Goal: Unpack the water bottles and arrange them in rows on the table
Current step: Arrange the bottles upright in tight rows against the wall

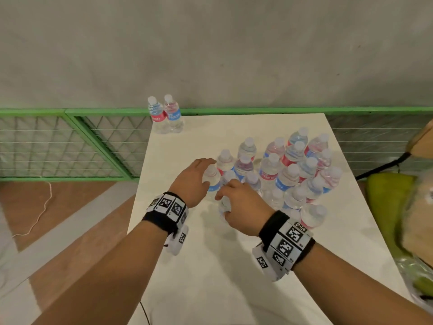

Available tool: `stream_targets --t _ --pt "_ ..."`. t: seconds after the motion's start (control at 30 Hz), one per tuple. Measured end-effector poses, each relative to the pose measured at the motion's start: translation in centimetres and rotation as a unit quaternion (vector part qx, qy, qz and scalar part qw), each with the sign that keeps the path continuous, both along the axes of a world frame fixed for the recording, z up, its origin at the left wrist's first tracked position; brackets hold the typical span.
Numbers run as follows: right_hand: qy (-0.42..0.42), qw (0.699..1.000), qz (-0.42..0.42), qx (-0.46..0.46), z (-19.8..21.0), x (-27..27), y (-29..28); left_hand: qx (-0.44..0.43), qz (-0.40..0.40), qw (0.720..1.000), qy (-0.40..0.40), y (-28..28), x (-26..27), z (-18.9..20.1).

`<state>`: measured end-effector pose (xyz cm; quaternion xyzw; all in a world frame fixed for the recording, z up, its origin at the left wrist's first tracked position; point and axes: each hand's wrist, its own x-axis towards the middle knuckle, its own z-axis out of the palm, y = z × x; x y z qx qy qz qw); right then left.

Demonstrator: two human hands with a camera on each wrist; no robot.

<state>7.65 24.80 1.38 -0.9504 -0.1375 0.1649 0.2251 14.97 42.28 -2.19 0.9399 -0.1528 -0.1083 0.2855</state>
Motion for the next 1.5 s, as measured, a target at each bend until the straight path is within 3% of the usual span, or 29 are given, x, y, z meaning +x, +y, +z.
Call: stream_targets --t 0.23,0.4,0.57,0.8,1.0,1.2,1.33,1.5 --pt "-0.001 0.999 -0.017 -0.045 -1.0 0.7 1.8 -0.055 -0.028 0.998 -0.032 3.0 -0.4 -2.0" --pt "-0.020 0.999 -0.012 -0.042 -1.3 1.0 4.2 -0.146 0.036 0.988 0.038 5.8 -1.9 -2.8" --pt "-0.004 1.000 -0.015 -0.021 -0.7 2.1 5.6 -0.228 0.141 0.961 0.063 9.8 -2.4 -3.3" --pt "0.006 0.997 -0.063 0.040 -1.2 5.1 10.3 -0.152 0.237 0.959 0.032 14.4 -1.2 -2.3" --pt "0.002 0.992 -0.106 0.064 -1.7 7.6 12.1 -0.078 0.172 0.982 0.003 14.6 -0.6 -1.3" --pt "0.001 0.999 -0.024 0.035 -1.6 7.6 11.4 -0.125 0.112 0.985 0.029 15.3 -1.6 -1.4" --pt "-0.010 0.998 0.058 0.036 -2.1 7.7 11.3 -0.118 0.121 0.985 0.026 15.9 -1.5 -1.6" --pt "-0.021 0.999 0.006 0.025 -2.5 8.6 12.1 -0.137 0.156 0.978 0.011 15.6 -1.0 -1.7"
